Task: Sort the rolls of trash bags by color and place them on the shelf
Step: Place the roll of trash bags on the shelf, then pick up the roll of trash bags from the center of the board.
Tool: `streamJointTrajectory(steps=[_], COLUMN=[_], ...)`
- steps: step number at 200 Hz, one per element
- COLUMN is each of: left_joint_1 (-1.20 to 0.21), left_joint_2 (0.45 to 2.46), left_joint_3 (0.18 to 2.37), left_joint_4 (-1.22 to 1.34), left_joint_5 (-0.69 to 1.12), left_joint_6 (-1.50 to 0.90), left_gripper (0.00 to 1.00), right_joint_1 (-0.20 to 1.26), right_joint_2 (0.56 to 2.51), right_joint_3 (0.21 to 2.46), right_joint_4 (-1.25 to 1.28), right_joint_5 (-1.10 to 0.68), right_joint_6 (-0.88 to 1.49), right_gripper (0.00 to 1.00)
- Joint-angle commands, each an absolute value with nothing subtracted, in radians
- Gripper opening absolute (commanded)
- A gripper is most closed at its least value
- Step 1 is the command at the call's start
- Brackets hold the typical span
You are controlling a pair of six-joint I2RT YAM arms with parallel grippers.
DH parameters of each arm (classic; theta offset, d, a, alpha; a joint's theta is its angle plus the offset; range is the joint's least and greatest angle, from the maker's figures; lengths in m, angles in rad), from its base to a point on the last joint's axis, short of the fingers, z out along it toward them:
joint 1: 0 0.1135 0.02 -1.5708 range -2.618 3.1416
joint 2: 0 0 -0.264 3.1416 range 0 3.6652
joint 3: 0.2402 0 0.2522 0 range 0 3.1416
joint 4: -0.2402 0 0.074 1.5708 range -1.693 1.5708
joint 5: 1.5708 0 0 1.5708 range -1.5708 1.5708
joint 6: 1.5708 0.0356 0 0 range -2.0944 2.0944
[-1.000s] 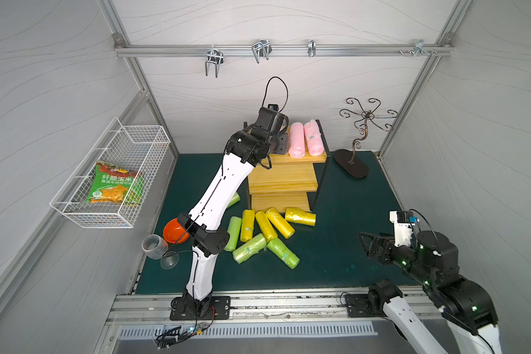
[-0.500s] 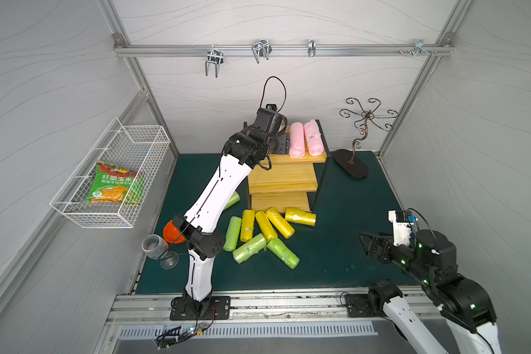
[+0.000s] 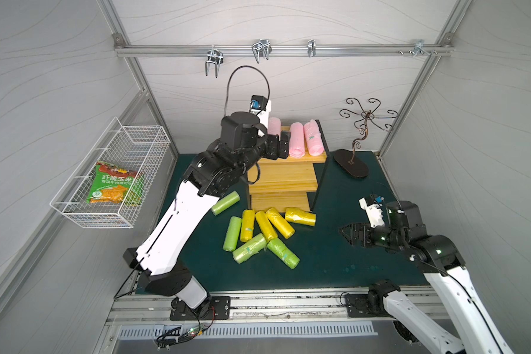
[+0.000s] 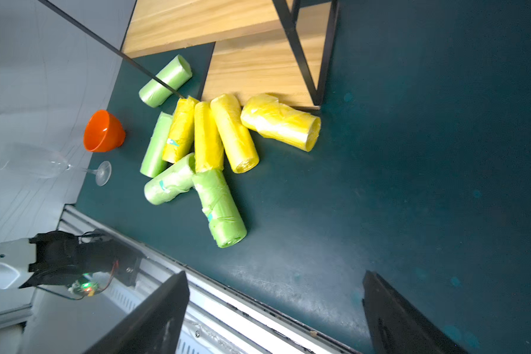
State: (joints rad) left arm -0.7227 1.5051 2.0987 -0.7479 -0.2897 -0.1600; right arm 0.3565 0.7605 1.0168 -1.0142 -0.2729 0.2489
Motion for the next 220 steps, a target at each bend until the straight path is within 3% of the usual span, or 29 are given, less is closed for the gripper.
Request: streamJointTrajectory(steps=[1, 54, 83, 109, 150, 220], left_joint_1=[-0.719, -0.722, -0.721, -0.721, -0.722, -0.722], left_joint_2=[1.343, 0.915, 0.811, 0.735, 0.637, 0.575], left_joint_3=[1.957, 1.472, 1.346, 1.249, 1.145, 1.064], left_joint_4=[-0.605, -0.486, -0.516, -0.53, -0.549, -0.568], left_joint_5=[-0.344, -0.32, -0.316, -0.319, -0.347, -0.396], left_joint_6=[-0.183, -0.294, -0.349, -0.4, -0.443, -0.454], left_gripper=[0.99, 0.96, 0.93, 0.91, 0.9, 0.9], right_joint_1=[0.365, 0.46, 0.574, 0.67, 0.705, 0.71], right_joint_2=[0.816, 1.003, 0.998, 1.082, 1.325, 1.472], right_joint_3=[1.041, 0.953, 0.785, 0.705, 0.75, 0.812], right_joint_4=[-0.958, -0.766, -0.42, -0.203, -0.142, -0.131], right_joint_5=[-0.387, -0.325, -0.138, 0.004, 0.079, 0.142], right_joint_6=[0.201, 0.219, 0.268, 0.167, -0.056, -0.232], right_gripper=[0.92, 0.92, 0.93, 0.96, 0.97, 0.97])
